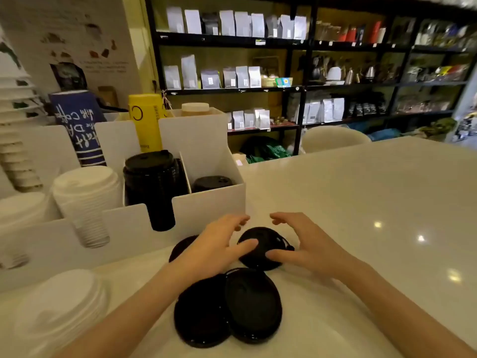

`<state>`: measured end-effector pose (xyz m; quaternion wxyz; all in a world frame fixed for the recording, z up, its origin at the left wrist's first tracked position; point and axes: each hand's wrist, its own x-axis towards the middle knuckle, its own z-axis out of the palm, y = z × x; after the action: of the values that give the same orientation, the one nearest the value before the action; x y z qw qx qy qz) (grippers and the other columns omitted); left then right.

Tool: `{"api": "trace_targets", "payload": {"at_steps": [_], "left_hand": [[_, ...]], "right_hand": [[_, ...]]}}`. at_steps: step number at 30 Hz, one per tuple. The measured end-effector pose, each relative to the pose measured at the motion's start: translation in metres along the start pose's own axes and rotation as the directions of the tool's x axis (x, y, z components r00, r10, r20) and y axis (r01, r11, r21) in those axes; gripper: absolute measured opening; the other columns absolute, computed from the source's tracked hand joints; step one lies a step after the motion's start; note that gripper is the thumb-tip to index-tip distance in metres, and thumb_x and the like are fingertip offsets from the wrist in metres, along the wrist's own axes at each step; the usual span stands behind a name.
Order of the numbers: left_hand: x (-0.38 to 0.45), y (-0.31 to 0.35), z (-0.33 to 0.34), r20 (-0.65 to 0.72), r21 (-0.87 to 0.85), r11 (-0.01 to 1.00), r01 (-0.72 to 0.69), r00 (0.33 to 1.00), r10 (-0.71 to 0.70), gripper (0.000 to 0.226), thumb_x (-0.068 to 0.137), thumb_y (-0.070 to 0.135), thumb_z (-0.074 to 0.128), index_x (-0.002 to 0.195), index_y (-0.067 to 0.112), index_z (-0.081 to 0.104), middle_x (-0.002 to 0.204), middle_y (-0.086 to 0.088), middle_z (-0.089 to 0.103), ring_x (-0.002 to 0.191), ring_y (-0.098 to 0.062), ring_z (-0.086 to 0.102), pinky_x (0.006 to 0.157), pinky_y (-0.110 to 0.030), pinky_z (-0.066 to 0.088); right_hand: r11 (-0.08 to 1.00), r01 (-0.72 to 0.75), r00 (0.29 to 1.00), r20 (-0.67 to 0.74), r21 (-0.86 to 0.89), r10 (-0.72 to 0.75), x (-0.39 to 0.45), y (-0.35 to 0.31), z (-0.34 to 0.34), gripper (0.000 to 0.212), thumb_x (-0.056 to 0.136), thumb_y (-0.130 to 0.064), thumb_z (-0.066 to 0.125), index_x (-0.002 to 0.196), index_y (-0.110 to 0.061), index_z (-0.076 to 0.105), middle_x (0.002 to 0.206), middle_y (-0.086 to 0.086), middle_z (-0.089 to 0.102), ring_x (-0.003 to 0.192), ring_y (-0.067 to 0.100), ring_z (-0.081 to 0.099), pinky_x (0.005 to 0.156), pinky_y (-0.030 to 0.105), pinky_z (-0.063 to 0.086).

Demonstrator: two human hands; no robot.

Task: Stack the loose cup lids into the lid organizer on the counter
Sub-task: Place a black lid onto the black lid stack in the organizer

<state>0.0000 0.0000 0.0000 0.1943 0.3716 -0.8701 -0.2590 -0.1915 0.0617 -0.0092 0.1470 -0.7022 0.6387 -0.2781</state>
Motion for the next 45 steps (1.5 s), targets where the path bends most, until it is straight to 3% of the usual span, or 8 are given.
{"api": "trace_targets", "payload": {"at_steps": [5, 12, 17, 25, 33, 37, 42, 45], "left_hand": [[0.003, -0.006, 0.008, 0.134, 0.188, 0.982, -0.009, 0.991, -0.017, 0.060, 0.082, 0.045, 0.052, 0.134, 0.024, 0.033, 0.144, 0.003, 0.037, 0.128, -0.012, 0.036, 0.103, -0.024, 0.028], [0.010, -0.009, 0.014, 0.155, 0.231, 0.973, -0.018, 0.988, -0.018, 0.063, 0.078, 0.040, 0.060, 0.133, 0.020, 0.036, 0.138, -0.001, 0.048, 0.122, -0.015, 0.045, 0.104, -0.031, 0.037], [0.009, -0.006, 0.013, 0.006, 0.182, 0.983, -0.021, 1.000, 0.020, 0.056, 0.074, 0.044, 0.063, 0.124, 0.024, 0.049, 0.131, 0.003, 0.054, 0.116, -0.011, 0.049, 0.094, -0.027, 0.043], [-0.002, 0.023, -0.026, -0.292, -0.077, 0.992, -0.095, 0.954, 0.069, 0.044, 0.062, 0.047, 0.069, 0.103, 0.036, 0.059, 0.104, 0.020, 0.058, 0.098, 0.004, 0.050, 0.086, -0.015, 0.040], [-0.017, 0.028, -0.092, -0.379, -0.288, 0.954, -0.079, 0.925, -0.038, 0.076, 0.052, 0.047, 0.068, 0.123, 0.032, 0.047, 0.114, 0.009, 0.058, 0.107, -0.011, 0.056, 0.091, -0.028, 0.047], [-0.027, 0.015, -0.124, -0.512, -0.354, 0.930, -0.102, 0.853, -0.101, 0.072, 0.056, 0.040, 0.078, 0.122, 0.030, 0.051, 0.117, 0.006, 0.061, 0.107, -0.016, 0.060, 0.093, -0.036, 0.050], [-0.026, -0.007, -0.140, -0.702, -0.352, 0.929, -0.117, 0.689, -0.179, 0.057, 0.064, 0.030, 0.071, 0.118, 0.023, 0.056, 0.099, 0.014, 0.062, 0.078, 0.007, 0.064, 0.060, -0.005, 0.047], [-0.019, -0.020, -0.136, -0.767, -0.273, 0.961, -0.035, 0.611, -0.195, 0.047, 0.067, 0.027, 0.073, 0.111, 0.030, 0.055, 0.087, 0.024, 0.057, 0.081, -0.001, 0.063, 0.065, -0.011, 0.051]], "right_hand": [[1.000, -0.015, 0.990, 0.137, 0.019, 0.012, -0.006, -0.013, -0.008, 0.055, 0.070, -0.039, 0.071, 0.118, -0.023, 0.051, 0.119, 0.002, 0.055, 0.100, 0.007, 0.043, 0.086, 0.022, 0.037], [0.992, -0.015, 0.993, 0.114, 0.128, 0.000, -0.004, -0.007, -0.006, 0.042, 0.068, -0.030, 0.074, 0.105, -0.016, 0.059, 0.106, 0.008, 0.063, 0.095, 0.018, 0.055, 0.088, 0.044, 0.046], [0.974, -0.093, 0.994, 0.070, 0.208, 0.081, -0.003, 0.001, -0.005, 0.062, 0.064, -0.030, 0.077, 0.120, -0.024, 0.051, 0.108, -0.009, 0.055, 0.100, 0.006, 0.049, 0.086, 0.023, 0.042], [0.915, 0.018, 0.996, -0.084, 0.402, 0.017, 0.002, -0.013, -0.018, 0.063, 0.056, -0.041, 0.073, 0.116, -0.034, 0.054, 0.114, -0.017, 0.060, 0.105, -0.002, 0.054, 0.093, 0.025, 0.042], [0.871, 0.231, 0.973, -0.126, 0.433, -0.196, 0.053, -0.073, -0.040, 0.063, 0.057, -0.040, 0.071, 0.116, -0.041, 0.049, 0.113, -0.022, 0.056, 0.107, -0.003, 0.051, 0.087, 0.015, 0.039], [0.847, 0.330, 0.942, -0.197, 0.417, -0.271, 0.089, -0.108, -0.038, 0.065, 0.065, -0.038, 0.075, 0.123, -0.037, 0.045, 0.111, -0.031, 0.049, 0.102, -0.016, 0.046, 0.080, 0.003, 0.037], [0.781, 0.432, 0.893, -0.337, 0.452, -0.298, 0.122, -0.136, -0.005, 0.037, 0.078, -0.030, 0.064, 0.114, -0.032, 0.056, 0.115, -0.017, 0.057, 0.112, -0.001, 0.047, 0.094, 0.018, 0.036], [0.813, 0.440, 0.882, -0.355, 0.381, -0.311, 0.136, -0.142, 0.014, 0.033, 0.086, -0.026, 0.055, 0.119, -0.025, 0.055, 0.118, -0.013, 0.055, 0.115, 0.003, 0.043, 0.095, 0.015, 0.028]]}}
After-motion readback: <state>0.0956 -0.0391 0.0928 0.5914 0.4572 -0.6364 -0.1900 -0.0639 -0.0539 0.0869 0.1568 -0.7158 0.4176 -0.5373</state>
